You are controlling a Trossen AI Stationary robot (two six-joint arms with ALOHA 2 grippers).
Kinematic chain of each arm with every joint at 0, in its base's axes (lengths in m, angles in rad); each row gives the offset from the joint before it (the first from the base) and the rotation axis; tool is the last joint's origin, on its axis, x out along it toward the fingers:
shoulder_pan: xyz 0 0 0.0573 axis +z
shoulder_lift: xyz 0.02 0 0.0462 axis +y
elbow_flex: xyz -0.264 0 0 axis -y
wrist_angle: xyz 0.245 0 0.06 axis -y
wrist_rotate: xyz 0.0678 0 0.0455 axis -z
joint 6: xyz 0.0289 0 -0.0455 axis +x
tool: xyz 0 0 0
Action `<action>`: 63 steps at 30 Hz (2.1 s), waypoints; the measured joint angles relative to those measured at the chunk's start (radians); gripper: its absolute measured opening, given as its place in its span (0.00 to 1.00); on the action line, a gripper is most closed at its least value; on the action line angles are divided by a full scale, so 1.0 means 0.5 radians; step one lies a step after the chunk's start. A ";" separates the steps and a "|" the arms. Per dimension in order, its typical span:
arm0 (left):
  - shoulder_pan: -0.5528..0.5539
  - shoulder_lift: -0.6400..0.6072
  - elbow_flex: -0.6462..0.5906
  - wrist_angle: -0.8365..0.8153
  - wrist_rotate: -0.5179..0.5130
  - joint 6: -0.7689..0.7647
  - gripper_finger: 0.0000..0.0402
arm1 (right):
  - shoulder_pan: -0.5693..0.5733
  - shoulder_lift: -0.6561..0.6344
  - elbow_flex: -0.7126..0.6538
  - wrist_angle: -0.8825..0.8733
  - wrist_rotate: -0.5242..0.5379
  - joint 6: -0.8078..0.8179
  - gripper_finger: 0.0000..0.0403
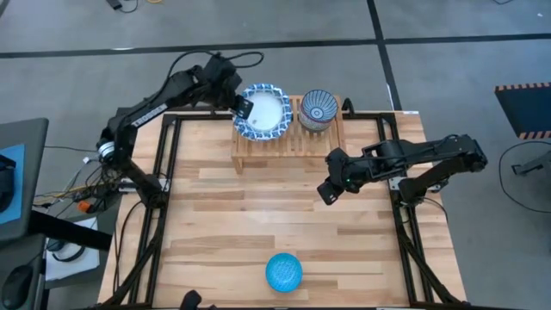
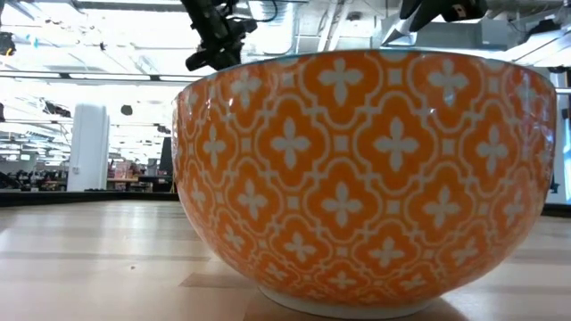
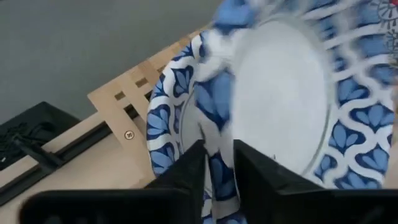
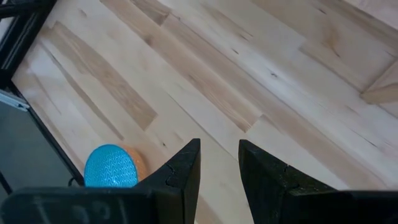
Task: Place and stack bowls onto a shelf
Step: Stack the white bowl on top of the other white bowl on the shelf, then stack the light blue on the top of the blue bowl on the shelf
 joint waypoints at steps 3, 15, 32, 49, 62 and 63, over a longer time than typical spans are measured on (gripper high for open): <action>0.001 0.054 0.090 -0.070 0.009 0.023 0.26 | 0.000 0.000 0.000 -0.025 0.000 -0.001 0.33; 0.000 -0.001 0.190 -0.266 -0.163 0.088 0.55 | 0.000 0.035 0.000 -0.014 0.001 -0.020 0.33; -0.827 -0.516 -0.327 0.053 -0.614 -0.070 0.55 | 0.258 0.519 -0.056 0.767 -0.224 -0.202 0.35; -1.846 -0.948 -1.025 0.241 -1.095 -0.830 0.55 | 0.513 1.117 -0.051 1.162 -0.375 -0.150 0.58; -2.126 -0.940 -1.027 0.178 -1.281 -1.032 0.55 | 0.521 1.316 -0.053 1.124 -0.244 -0.121 0.51; -2.129 -0.940 -1.027 0.179 -1.283 -1.032 0.55 | 0.521 1.331 -0.052 1.145 -0.246 -0.118 0.50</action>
